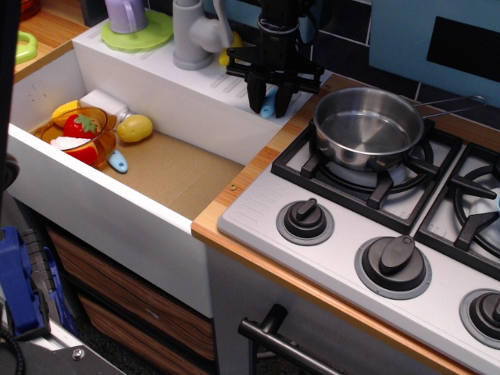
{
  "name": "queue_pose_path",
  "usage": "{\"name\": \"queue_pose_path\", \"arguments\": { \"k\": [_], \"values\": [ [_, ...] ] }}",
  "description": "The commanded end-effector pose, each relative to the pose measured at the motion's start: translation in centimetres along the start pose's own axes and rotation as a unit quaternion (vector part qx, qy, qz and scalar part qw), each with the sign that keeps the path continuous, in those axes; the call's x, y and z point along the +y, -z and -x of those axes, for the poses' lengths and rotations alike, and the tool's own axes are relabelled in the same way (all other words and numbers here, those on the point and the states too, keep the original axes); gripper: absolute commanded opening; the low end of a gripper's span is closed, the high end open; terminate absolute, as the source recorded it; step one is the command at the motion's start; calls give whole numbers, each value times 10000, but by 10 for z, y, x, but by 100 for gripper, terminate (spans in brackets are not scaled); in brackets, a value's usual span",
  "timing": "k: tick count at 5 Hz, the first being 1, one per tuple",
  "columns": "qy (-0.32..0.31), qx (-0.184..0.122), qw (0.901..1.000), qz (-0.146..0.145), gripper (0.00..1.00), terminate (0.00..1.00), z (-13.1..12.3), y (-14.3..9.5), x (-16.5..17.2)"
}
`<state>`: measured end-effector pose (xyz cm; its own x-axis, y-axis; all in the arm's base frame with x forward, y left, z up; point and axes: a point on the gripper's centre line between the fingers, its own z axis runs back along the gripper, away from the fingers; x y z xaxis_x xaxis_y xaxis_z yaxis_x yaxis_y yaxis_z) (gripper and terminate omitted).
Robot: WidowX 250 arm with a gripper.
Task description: Put spatula in pan
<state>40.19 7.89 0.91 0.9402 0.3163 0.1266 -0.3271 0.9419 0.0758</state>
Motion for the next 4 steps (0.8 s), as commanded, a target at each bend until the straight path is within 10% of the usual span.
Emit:
{"name": "queue_pose_path", "arguments": {
  "k": [1, 4],
  "values": [
    [-141, -186, 9996, -155, 0, 0, 8, -45, 13],
    [-111, 213, 9994, -246, 0, 0, 57, -96, 1]
  ]
}}
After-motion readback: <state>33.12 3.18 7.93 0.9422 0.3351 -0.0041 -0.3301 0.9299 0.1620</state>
